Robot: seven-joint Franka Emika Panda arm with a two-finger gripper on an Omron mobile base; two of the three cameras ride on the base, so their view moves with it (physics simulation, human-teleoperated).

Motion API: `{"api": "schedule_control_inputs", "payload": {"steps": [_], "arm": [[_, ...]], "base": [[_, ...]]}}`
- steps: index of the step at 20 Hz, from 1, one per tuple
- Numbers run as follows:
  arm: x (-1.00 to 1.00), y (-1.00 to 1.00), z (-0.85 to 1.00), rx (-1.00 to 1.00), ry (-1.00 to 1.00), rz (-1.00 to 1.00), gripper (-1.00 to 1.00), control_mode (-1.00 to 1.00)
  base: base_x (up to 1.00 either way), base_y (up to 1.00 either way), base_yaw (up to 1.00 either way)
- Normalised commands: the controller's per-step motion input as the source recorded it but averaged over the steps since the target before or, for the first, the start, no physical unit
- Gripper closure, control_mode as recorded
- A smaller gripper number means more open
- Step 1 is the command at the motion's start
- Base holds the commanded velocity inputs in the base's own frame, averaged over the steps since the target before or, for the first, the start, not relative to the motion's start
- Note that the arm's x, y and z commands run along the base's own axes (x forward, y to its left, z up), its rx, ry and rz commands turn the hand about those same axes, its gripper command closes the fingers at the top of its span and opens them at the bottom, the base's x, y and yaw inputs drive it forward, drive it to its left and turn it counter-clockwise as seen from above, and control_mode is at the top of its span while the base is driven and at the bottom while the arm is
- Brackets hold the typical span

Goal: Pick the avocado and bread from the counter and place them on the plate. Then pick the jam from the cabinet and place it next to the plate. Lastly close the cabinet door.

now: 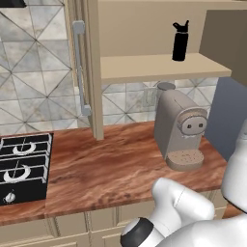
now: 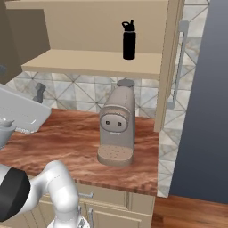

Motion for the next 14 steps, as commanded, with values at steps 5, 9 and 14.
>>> {"api": "schedule_control_inputs", "payload": {"steps": [5,9,14], "arm": [[0.0,0.0,0.0,0.0,0.0,0.0,-1.0,1.0],[0.0,0.0,0.0,0.0,0.0,0.0,-1.0,1.0],[0.0,0.0,0.0,0.0,0.0,0.0,-1.0,1.0]], "base": [[0.75,0.0,0.0],[1.0,0.0,0.0],[1.0,0.0,0.0]]}}
